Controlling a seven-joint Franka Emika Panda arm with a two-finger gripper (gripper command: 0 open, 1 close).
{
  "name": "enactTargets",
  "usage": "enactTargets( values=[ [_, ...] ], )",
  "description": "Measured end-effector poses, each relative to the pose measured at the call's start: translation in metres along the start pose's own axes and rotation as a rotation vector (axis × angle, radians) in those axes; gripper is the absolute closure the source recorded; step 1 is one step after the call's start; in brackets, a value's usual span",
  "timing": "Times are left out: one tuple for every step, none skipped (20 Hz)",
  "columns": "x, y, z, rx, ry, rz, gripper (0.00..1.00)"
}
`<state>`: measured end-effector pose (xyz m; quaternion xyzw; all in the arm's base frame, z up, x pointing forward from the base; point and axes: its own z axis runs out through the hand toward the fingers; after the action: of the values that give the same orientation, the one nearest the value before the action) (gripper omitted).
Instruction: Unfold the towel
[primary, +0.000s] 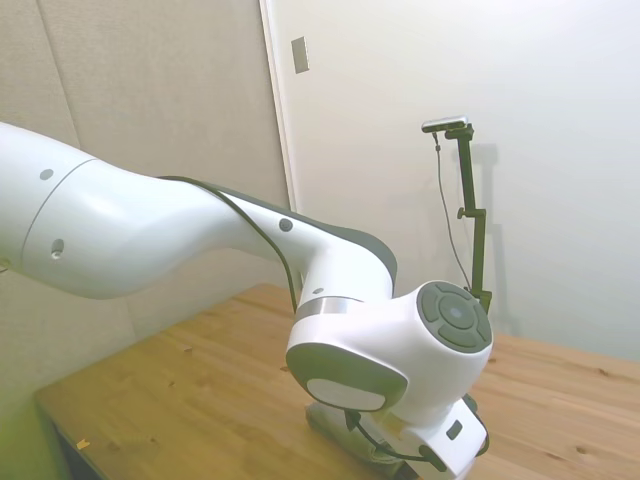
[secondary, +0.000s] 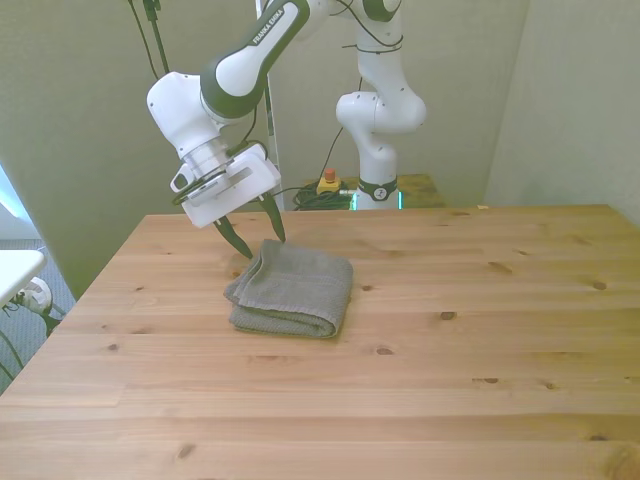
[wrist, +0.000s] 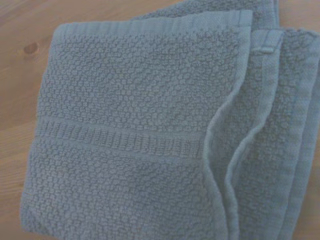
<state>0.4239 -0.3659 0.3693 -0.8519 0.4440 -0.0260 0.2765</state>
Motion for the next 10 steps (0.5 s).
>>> enactTargets(
  values=[
    [0.0001,-0.0001,0.0005,0.001,-0.001,-0.004,1.00],
    [0.0001,-0.0001,0.0009,0.002,-0.002,-0.006,1.00],
    [0.0001,0.0000,0.0014,0.001,-0.003,-0.007,1.00],
    [0.0001,0.0004,0.0021,0.001,-0.006,-0.008,1.00],
    [0.0000,0.0010,0.0027,0.001,-0.009,-0.009,1.00],
    [-0.0002,0.0018,0.0034,0.002,-0.014,-0.009,1.00],
    [-0.0002,0.0027,0.0040,0.002,-0.018,-0.008,1.00],
    [0.0000,0.0035,0.0047,0.001,-0.020,-0.007,1.00],
    [0.0004,0.0041,0.0055,0.001,-0.021,-0.006,1.00],
    [0.0008,0.0046,0.0064,0.000,-0.022,-0.005,1.00]
  ],
)
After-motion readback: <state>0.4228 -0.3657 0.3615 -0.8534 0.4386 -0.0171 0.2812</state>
